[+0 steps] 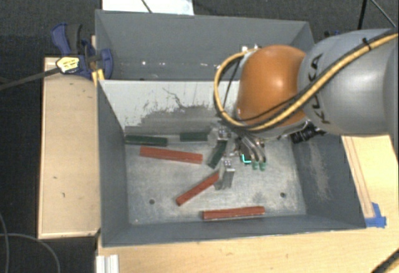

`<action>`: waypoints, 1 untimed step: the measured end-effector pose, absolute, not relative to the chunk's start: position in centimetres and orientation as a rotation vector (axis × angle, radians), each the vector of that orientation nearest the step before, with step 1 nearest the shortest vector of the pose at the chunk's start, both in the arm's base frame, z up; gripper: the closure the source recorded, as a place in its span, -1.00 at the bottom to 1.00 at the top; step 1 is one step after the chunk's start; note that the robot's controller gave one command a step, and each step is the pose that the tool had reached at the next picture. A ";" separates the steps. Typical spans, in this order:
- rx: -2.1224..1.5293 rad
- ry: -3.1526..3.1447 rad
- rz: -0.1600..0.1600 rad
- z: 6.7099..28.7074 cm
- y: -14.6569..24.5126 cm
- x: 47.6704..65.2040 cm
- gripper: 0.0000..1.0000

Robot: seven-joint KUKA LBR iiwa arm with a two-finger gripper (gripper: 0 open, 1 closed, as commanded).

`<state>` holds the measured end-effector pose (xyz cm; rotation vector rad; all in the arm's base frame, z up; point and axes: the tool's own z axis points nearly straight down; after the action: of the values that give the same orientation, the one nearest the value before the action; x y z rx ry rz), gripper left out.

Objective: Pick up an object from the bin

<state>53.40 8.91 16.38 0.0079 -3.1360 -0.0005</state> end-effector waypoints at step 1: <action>0.098 -3.135 0.000 6.6 8.5 50.6 -1.00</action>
Offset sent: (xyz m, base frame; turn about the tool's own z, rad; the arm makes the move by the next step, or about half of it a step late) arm -0.0265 -0.0043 -0.0938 -0.0589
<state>50.57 8.46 6.64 0.0983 -3.1351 0.0004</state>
